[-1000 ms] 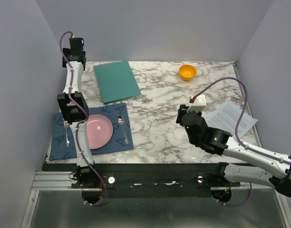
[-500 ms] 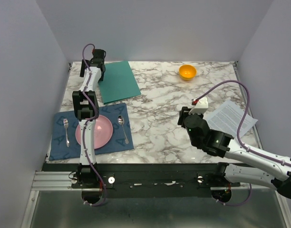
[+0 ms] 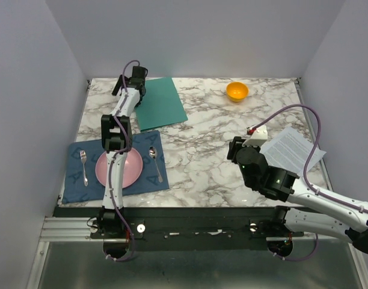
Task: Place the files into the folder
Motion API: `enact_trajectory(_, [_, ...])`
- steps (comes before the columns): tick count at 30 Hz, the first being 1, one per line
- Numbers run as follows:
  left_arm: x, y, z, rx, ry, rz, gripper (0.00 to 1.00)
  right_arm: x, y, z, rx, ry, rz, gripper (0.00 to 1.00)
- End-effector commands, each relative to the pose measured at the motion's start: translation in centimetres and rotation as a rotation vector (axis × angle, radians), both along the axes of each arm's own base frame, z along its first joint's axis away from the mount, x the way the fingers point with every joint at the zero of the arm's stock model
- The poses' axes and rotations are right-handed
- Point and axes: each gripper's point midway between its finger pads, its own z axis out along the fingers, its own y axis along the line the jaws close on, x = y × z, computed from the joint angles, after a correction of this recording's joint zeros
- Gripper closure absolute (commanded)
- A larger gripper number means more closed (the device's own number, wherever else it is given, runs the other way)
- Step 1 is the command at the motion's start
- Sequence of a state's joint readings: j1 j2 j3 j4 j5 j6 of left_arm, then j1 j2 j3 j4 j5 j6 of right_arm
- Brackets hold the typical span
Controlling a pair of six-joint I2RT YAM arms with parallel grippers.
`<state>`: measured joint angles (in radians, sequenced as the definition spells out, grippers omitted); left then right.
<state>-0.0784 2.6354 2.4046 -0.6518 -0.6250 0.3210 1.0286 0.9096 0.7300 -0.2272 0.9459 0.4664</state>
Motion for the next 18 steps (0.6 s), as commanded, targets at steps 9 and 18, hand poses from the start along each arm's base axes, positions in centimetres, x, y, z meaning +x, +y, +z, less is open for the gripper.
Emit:
enact_trajectory(9, [-1.8,-13.0,-2.1,0.094,0.144,-0.438,0.01,-0.5,-2.4,-0.6,0.003,0.01,-0.124,0.45])
enact_trajectory(18, [-3.5,-19.7,-1.0,0.136,0.141,-0.6,0.01,-0.9,-2.5,-3.7,0.079,0.07,-0.191,0.39])
